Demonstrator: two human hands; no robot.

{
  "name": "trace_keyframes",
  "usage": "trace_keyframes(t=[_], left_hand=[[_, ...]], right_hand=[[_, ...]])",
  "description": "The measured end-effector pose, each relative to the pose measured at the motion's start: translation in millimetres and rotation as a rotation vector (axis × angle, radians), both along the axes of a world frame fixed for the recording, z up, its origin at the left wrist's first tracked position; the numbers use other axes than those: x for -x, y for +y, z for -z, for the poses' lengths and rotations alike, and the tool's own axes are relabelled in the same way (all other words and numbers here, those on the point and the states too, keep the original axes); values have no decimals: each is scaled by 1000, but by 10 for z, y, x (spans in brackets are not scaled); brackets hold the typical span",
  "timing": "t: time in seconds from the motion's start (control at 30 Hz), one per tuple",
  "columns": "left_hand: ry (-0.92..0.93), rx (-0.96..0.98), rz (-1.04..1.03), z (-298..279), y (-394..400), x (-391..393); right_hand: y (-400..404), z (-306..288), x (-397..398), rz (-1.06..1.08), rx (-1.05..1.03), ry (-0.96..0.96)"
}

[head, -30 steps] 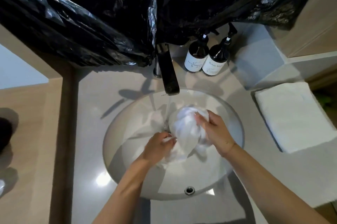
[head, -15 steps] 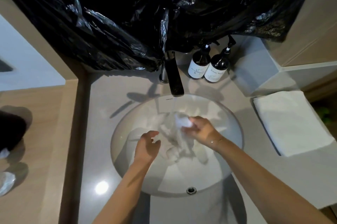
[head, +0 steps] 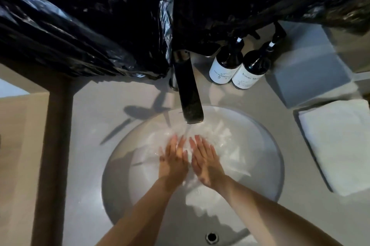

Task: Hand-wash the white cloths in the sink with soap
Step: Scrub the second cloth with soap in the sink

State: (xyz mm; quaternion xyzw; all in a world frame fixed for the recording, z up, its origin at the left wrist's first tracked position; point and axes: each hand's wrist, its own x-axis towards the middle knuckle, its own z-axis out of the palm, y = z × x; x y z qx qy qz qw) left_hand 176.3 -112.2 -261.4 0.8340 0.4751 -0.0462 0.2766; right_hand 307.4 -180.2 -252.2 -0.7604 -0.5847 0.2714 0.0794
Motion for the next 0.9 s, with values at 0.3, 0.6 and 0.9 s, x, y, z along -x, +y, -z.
trace_keyframes(t=[0.3, 0.6, 0.9], left_hand=[[-677, 712, -584, -477, 391, -35], [-702, 921, -676, -685, 115, 7], [-635, 574, -615, -1075, 80, 308]], right_hand=[[296, -297, -315, 840, -219, 725], [526, -445, -155, 812, 85, 724], [511, -1933, -583, 831, -412, 1126]])
